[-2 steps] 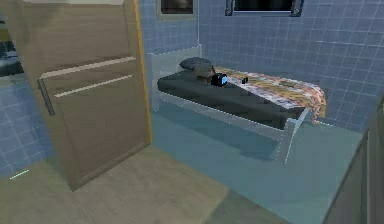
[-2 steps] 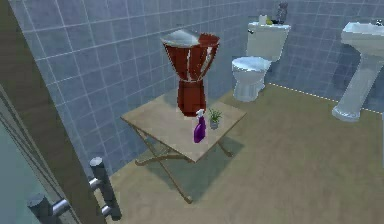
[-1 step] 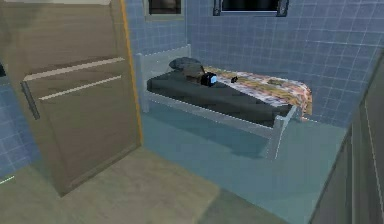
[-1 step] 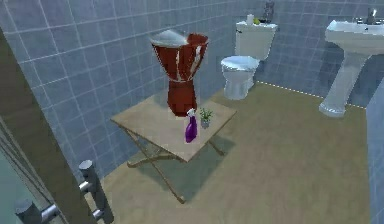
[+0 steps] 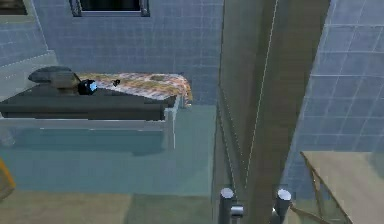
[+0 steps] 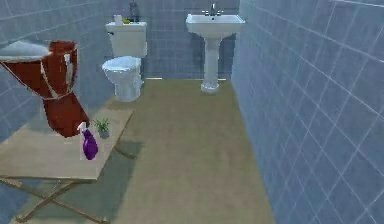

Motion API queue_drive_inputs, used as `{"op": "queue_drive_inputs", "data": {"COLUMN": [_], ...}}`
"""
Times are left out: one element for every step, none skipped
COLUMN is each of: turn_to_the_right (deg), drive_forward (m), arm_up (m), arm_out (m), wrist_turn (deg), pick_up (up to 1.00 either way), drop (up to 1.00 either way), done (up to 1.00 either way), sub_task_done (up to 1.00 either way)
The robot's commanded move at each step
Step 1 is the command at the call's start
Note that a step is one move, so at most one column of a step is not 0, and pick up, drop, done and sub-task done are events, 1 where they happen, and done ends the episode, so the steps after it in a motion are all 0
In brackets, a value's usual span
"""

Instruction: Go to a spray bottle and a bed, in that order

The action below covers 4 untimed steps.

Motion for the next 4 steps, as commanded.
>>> {"op": "queue_drive_inputs", "data": {"turn_to_the_right": [0.0, -45.0, -42.0, 0.0], "drive_forward": [0.15, 0.0, 0.0, 0.25], "arm_up": [0.0, 0.0, 0.0, 0.0], "arm_out": [0.0, 0.0, 0.0, 0.0], "wrist_turn": [0.0, 0.0, 0.0, 0.0], "pick_up": [0.0, 0.0, 0.0, 0.0], "drop": [0.0, 0.0, 0.0, 0.0], "done": [0.0, 0.0, 0.0, 0.0], "sub_task_done": [0.0, 0.0, 0.0, 0.0]}}
